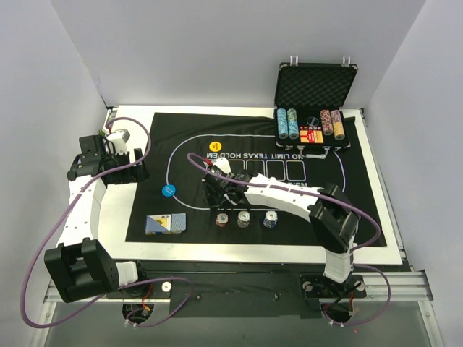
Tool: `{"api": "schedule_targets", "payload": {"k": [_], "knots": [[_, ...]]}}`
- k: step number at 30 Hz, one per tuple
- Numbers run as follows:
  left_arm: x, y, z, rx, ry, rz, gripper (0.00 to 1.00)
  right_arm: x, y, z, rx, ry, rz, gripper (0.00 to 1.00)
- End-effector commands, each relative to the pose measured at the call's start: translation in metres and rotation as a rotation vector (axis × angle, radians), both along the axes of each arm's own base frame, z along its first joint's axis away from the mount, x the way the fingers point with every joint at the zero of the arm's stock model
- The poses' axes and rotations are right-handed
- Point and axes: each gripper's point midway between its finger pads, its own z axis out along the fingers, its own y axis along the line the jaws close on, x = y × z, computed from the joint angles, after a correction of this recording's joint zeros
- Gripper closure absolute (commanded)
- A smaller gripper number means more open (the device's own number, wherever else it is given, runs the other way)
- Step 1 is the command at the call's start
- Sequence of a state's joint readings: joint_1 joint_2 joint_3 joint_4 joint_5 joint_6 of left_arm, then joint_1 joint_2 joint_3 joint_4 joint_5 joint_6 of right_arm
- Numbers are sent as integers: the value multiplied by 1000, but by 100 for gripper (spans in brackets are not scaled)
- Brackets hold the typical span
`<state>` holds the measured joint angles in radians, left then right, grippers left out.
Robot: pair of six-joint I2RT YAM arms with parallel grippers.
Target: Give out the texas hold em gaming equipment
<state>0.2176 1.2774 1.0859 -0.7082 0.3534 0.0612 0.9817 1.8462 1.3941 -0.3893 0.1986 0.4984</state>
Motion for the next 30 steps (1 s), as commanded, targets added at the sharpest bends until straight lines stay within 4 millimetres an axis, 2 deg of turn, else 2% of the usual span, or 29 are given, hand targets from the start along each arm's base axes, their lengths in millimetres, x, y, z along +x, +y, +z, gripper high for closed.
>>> {"api": "schedule_targets", "payload": {"k": [1, 8, 19, 24, 30], "knots": [[0, -3, 8, -7, -24, -10, 7, -12, -1, -5, 6, 51, -3, 29], [2, -2, 9, -5, -32, -9, 7, -25, 8, -20, 14, 111, 21, 32], [1, -1, 8, 0, -37, -6, 7, -45, 6, -43, -34, 187, 68, 34], [1, 0, 9, 7, -41, -4, 7, -50, 5, -53, -51, 217, 70, 39], [0, 2, 9, 19, -45, -1, 7, -50, 4, -56, -54, 219, 65, 47]]}}
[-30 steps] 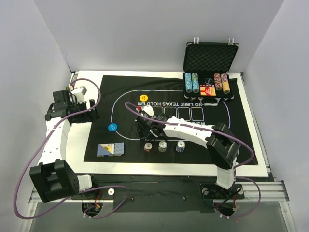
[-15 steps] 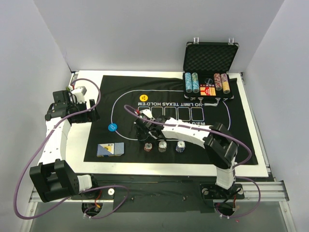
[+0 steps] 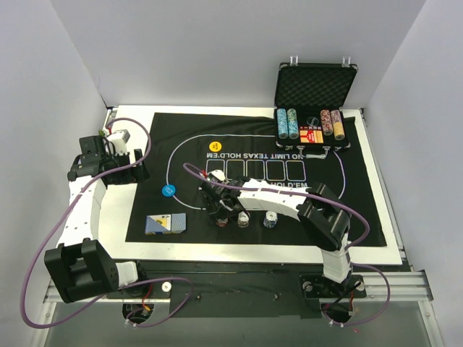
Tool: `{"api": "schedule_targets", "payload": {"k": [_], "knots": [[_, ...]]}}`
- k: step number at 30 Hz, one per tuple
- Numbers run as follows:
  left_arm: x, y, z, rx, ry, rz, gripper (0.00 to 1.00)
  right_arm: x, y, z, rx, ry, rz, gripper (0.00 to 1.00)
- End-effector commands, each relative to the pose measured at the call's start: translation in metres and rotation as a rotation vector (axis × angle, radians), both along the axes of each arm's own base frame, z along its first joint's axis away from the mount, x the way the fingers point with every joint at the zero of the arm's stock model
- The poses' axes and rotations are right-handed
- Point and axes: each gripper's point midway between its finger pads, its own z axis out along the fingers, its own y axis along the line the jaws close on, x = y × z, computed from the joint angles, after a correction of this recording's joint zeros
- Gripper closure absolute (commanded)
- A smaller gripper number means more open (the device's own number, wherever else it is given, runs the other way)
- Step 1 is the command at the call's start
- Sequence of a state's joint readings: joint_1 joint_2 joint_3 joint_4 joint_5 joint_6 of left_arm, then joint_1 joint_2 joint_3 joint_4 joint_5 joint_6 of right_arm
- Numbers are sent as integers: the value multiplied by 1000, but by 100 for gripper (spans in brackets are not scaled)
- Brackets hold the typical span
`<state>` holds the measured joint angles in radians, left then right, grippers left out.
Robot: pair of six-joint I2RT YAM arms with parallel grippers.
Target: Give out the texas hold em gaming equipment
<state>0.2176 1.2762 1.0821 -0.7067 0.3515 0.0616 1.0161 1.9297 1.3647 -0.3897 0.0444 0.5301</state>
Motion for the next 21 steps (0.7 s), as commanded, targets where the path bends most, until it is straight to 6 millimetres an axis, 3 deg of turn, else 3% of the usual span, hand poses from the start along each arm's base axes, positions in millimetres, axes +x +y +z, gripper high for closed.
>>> {"api": "schedule_targets", "payload": {"k": [1, 14, 21], "knots": [[0, 1, 10, 20, -48, -3, 7, -7, -10, -11, -51, 30, -5, 48], [0, 2, 11, 25, -52, -2, 7, -9, -13, -19, -67, 39, -9, 52], [-1, 1, 9, 23, -48, -4, 7, -6, -10, -11, -51, 20, -4, 58]]}}
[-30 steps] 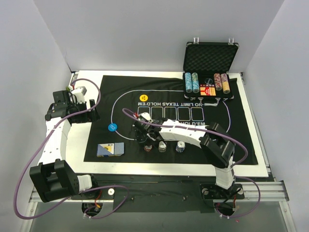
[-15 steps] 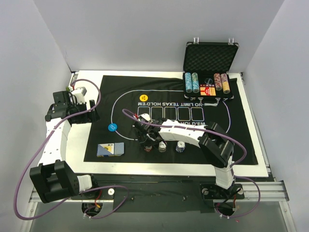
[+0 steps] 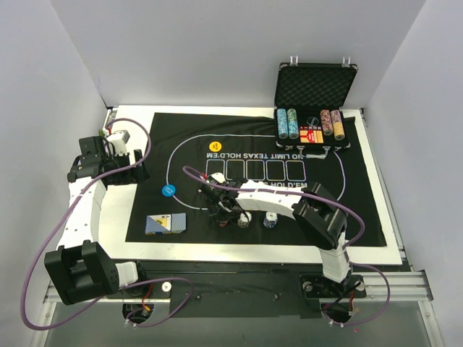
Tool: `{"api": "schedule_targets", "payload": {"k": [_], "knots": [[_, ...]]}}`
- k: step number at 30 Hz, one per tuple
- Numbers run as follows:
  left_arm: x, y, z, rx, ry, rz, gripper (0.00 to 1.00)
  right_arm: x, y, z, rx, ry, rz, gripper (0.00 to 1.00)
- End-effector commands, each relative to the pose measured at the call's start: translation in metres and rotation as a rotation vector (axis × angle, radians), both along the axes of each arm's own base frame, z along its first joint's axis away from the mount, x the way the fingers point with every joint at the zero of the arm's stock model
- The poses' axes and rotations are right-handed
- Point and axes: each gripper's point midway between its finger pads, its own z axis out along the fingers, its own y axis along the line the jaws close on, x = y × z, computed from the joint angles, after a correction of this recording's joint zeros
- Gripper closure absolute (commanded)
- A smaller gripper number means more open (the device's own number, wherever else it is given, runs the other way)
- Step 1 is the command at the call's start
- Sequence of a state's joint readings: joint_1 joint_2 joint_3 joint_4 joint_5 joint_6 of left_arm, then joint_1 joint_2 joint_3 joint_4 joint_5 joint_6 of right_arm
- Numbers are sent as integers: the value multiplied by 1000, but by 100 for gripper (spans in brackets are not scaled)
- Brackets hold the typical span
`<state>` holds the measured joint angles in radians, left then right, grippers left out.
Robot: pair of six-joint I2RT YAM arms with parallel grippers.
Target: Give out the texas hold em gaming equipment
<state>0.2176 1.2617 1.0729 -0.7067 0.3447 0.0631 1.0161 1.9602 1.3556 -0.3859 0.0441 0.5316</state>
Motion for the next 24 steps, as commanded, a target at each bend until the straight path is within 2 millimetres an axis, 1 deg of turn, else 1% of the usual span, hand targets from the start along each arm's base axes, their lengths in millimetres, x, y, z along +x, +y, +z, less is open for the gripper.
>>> {"api": "schedule_targets", "payload": {"k": [1, 5, 8, 14, 21, 24], "knots": [[2, 1, 9, 16, -44, -6, 7, -2, -5, 6, -18, -5, -1, 58], [1, 1, 9, 15, -46, -7, 7, -1, -3, 13, -13, -12, 5, 54], [1, 1, 9, 14, -46, -8, 7, -1, -2, 14, -13, -8, 13, 53], [1, 0, 8, 13, -47, -13, 7, -1, -3, 14, -13, -8, 13, 53], [0, -2, 5, 6, -39, -19, 7, 0, 3, 23, 7, -18, 20, 54], [0, -2, 4, 5, -40, -18, 7, 0, 4, 24, 4, -19, 25, 54]]}}
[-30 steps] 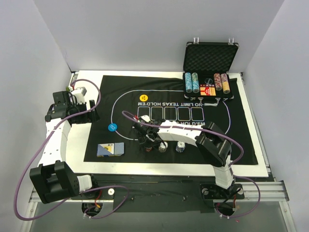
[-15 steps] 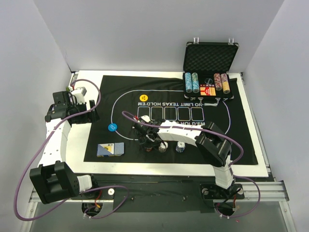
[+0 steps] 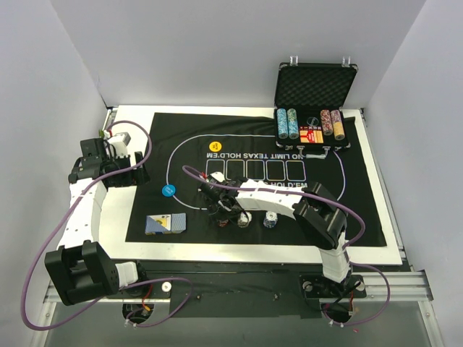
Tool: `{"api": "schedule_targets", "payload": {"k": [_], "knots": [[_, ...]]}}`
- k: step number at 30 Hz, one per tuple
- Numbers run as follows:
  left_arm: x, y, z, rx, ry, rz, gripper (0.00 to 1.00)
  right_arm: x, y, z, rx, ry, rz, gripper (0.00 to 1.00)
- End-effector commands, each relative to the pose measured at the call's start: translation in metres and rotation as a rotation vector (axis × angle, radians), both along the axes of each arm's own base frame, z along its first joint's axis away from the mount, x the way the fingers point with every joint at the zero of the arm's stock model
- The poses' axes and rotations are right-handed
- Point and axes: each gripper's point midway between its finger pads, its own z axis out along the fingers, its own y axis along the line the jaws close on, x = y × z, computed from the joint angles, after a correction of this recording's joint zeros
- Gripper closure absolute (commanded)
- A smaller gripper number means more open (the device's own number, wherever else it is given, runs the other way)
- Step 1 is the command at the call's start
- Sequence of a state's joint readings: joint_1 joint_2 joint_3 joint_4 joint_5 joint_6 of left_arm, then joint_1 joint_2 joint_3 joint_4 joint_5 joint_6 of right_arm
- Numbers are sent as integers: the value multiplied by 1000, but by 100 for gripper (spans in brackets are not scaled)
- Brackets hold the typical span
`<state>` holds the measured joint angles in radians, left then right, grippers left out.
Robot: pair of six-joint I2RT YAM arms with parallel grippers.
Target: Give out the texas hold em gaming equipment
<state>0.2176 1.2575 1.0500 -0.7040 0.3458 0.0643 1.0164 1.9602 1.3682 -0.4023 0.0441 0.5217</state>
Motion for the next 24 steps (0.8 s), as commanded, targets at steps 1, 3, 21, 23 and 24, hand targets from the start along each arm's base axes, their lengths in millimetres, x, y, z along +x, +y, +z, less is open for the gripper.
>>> {"api": "schedule_targets", "payload": {"k": [1, 3, 21, 23, 24], "knots": [[4, 0, 12, 10, -56, -16, 7, 0, 4, 21, 9, -18, 14, 55], [4, 0, 13, 10, -59, -16, 7, -1, 4, 19, 5, -16, 17, 56], [6, 1, 17, 14, -70, -11, 7, 9, 8, 43, 19, -46, 18, 78], [7, 2, 18, 15, -69, -7, 7, 13, 12, 53, 39, -62, 19, 79], [8, 2, 19, 17, -73, -6, 7, 15, 13, 55, 40, -65, 20, 79]]}}
